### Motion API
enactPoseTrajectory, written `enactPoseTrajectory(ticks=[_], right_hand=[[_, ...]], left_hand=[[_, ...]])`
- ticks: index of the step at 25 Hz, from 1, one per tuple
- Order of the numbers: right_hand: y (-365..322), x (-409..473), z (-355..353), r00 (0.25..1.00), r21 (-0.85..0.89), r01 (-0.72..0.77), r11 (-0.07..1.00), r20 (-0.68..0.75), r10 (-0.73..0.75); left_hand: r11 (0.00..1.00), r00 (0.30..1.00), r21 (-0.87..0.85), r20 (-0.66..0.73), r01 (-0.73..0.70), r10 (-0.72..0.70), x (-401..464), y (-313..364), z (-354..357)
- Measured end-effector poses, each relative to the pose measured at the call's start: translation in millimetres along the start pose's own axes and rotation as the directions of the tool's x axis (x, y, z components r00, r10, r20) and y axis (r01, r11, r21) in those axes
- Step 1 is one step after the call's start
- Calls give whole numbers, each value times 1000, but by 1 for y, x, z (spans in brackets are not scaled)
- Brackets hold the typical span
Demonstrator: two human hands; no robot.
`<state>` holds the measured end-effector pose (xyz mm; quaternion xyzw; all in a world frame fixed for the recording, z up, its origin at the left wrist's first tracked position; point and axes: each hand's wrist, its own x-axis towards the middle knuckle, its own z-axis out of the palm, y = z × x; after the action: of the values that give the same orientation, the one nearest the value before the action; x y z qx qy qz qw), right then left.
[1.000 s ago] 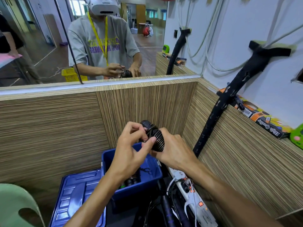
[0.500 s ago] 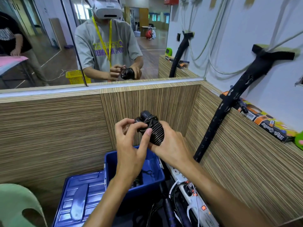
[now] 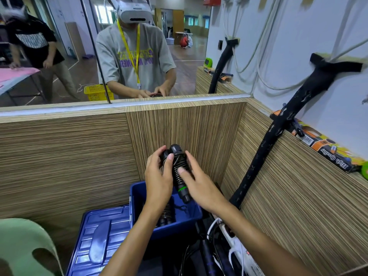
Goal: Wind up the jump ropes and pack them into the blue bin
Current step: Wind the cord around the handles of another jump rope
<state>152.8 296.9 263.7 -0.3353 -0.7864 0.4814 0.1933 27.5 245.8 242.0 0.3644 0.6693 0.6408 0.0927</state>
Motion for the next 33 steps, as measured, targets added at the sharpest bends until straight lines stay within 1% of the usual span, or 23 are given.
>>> enactPoseTrajectory(ticks=[1, 2, 3, 4, 5, 6, 7, 8, 9, 11, 14, 17, 23, 27, 29, 33], right_hand=[[0, 4, -2, 999, 63, -24, 998, -26, 25], [1, 8, -2, 997, 100, -31, 995, -74, 38], [1, 11, 2, 990, 104, -28, 994, -135, 42], [1, 13, 8, 978, 85, -11, 996, -204, 29], [2, 13, 15, 963, 58, 8, 998, -271, 8], [3, 12, 21, 947, 43, 27, 999, -320, -12], [4, 9, 26, 940, 52, 50, 997, -341, -29], [4, 7, 29, 937, 74, 77, 994, -345, -47], [4, 6, 29, 939, 94, 95, 991, -339, -58], [5, 8, 30, 945, 117, 98, 988, -321, -56], [10, 10, 34, 937, 91, 90, 992, -346, -53], [15, 10, 39, 936, 134, 82, 988, -351, -30], [11, 18, 43, 939, 146, 15, 989, -343, 36], [12, 17, 44, 949, 112, -28, 993, -310, 62], [14, 17, 44, 942, 105, -38, 994, -328, 71], [13, 12, 49, 924, 76, 21, 997, -382, 10]], left_hand=[[1000, 1000, -19, 9, -8, 8, -2, 2, 1], [998, 1000, -61, 23, 16, -14, -5, 4, 3], [990, 996, -112, 37, 85, -81, -8, 6, 8], [964, 979, -171, 54, 204, -197, -12, 7, 14], [906, 935, -233, 81, 354, -344, -14, 11, 20], [830, 875, -283, 105, 481, -472, -14, 13, 25], [786, 837, -300, 100, 541, -538, -14, 15, 29], [787, 832, -291, 61, 544, -552, -15, 17, 32], [820, 851, -270, -2, 505, -525, -17, 21, 34], [892, 899, -223, -111, 394, -425, -21, 26, 34], [932, 934, -187, -118, 312, -337, -27, 26, 34], [950, 944, -149, -146, 275, -296, -29, 21, 32], [988, 971, -63, -185, 140, -149, -21, 20, 29], [995, 972, -29, -217, 92, -96, -24, 15, 26], [996, 978, -26, -189, 86, -90, -22, 12, 26], [983, 975, -73, -133, 169, -177, -20, 9, 23]])
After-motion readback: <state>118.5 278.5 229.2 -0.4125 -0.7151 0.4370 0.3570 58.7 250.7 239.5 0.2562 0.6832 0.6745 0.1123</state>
